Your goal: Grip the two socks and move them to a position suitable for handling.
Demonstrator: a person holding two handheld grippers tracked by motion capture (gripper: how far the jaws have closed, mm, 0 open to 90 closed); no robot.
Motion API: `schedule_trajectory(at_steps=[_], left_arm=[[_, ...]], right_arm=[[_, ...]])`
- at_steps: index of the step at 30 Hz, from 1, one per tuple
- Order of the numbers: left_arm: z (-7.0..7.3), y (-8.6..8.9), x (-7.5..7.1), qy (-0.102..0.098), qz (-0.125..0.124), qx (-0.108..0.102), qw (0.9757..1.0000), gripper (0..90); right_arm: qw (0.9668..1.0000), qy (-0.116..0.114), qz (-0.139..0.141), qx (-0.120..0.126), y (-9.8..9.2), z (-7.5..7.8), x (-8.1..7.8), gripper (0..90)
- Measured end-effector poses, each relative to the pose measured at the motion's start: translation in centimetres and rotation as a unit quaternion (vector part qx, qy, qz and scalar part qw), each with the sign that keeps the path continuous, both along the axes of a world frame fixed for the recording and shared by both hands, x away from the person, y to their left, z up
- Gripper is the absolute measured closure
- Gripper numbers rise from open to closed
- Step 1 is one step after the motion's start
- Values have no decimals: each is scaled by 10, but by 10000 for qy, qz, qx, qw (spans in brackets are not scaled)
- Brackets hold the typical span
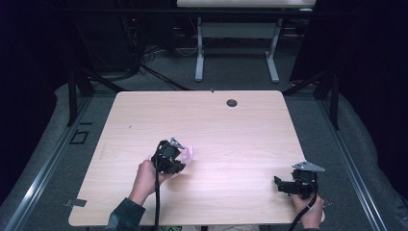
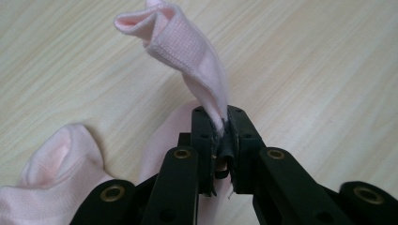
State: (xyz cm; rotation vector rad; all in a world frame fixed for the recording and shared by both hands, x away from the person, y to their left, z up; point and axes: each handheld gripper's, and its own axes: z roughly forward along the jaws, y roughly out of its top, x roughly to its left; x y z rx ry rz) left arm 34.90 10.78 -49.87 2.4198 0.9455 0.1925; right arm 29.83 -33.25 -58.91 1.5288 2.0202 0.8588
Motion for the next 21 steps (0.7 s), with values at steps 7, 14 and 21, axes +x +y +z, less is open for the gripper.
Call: schedule_trajectory(at_steps=[7,14,21], left_arm=[[9,-17,-21,34,-499,-86,9987,825],[5,-39,-41,221,-990,-268,9945,824],[-22,-69,-54,633,-1546,-205,9857,824]], right_arm=[[10000,-1,-2,-1,0,0,0,33],[10000,1,-6,-4,0,0,0,34],[10000,-5,-13,1,0,0,0,36]])
